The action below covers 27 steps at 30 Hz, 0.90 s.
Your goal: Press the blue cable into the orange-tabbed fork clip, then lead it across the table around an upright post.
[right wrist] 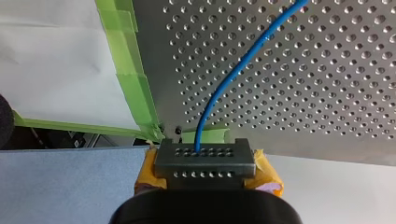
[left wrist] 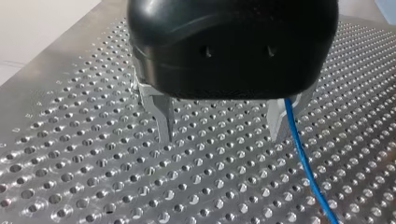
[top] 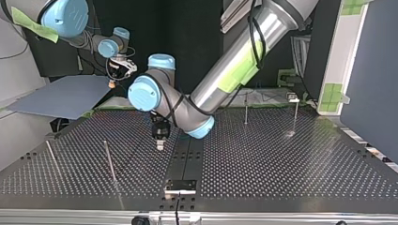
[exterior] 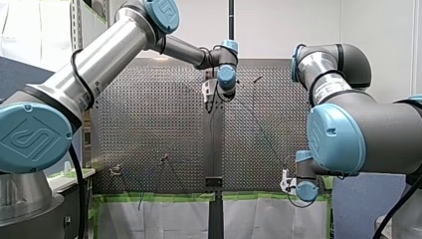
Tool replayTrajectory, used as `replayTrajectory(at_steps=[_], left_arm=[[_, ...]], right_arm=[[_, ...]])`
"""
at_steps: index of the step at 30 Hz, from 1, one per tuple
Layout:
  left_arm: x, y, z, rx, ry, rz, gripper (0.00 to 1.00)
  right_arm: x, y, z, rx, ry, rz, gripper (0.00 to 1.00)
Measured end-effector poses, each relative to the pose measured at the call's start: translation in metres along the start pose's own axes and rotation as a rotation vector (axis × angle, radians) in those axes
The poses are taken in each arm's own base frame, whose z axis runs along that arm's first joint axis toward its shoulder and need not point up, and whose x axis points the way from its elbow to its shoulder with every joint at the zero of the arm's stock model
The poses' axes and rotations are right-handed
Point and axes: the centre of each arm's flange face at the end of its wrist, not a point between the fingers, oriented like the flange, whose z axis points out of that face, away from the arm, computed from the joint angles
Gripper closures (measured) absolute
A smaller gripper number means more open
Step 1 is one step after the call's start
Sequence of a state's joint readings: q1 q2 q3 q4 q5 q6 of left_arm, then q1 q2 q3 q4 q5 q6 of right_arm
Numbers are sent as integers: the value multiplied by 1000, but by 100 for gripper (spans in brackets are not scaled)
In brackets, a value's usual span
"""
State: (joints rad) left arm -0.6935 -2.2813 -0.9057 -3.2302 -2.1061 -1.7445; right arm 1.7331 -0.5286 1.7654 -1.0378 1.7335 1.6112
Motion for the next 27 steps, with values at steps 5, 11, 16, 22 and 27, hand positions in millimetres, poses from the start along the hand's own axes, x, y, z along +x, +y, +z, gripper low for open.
replayTrajectory(at_steps=[5,11,16,22,27], left_arm=[[1,-2,-2,4,1,1,0],[1,-3,-2,3,1,2,0],[1,-3,-3,3,5,4,0],[2,-3,-4,4,12,8,0],[2,-4,-6,8,20,12,0]], right_arm=[[0,0,0,0,0,0,100],[0,0,0,0,2,0,100],[0,0,0,1,3,0,100],[0,-1,1,1,2,0,100],[0,-1,1,1,2,-1,100]])
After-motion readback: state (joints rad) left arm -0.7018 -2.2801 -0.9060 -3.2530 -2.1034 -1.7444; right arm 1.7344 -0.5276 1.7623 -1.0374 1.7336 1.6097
